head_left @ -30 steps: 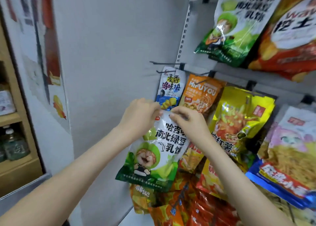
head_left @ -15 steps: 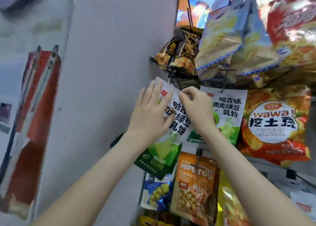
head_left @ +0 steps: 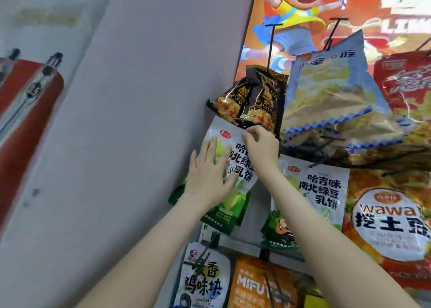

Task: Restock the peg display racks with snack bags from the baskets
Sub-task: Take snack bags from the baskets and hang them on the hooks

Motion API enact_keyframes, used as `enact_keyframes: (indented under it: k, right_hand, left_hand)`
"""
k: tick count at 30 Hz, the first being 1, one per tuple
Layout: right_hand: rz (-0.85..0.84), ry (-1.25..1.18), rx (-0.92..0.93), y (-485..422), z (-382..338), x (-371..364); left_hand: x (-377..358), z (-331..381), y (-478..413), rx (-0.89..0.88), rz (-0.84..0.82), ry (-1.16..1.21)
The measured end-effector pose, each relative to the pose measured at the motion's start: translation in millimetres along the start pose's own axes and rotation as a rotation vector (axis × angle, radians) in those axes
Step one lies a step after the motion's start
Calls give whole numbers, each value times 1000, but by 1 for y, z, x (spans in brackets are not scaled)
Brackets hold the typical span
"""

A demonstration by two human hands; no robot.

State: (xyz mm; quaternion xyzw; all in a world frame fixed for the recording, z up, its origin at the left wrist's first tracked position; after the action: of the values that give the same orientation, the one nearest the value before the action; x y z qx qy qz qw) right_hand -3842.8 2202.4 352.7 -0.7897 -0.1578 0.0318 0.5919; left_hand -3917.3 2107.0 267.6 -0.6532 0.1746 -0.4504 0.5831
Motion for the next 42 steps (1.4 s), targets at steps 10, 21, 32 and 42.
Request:
enact_keyframes:
  k: [10, 21, 32, 42]
  right_hand:
    - [-108, -35, -23, -17, 0, -7]
    - [-123, 191, -46, -25, 21, -21]
    - [-60, 1043, 273, 42, 72, -78]
    - [-503, 796, 50, 59, 93, -70]
  left_hand:
    - [-21, -10, -11, -12, 66, 128]
    - [-57, -14, -10, -14, 37, 263]
    - [-108, -24, -3, 154, -119, 603]
    - [-108, -29, 16, 82, -232, 368]
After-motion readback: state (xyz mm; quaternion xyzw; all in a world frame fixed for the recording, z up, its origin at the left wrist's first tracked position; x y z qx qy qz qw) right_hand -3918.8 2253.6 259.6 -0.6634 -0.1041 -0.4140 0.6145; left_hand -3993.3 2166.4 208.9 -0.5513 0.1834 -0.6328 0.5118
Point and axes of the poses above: each hand's wrist, its own y-axis away from the middle knuckle, its own x-axis out of the back of the hand, z = x × y, the point moved 4 cm from there along -y, towards the middle knuckle, and after that the axes turned 2 degrees about z, right-handed, at the moved point
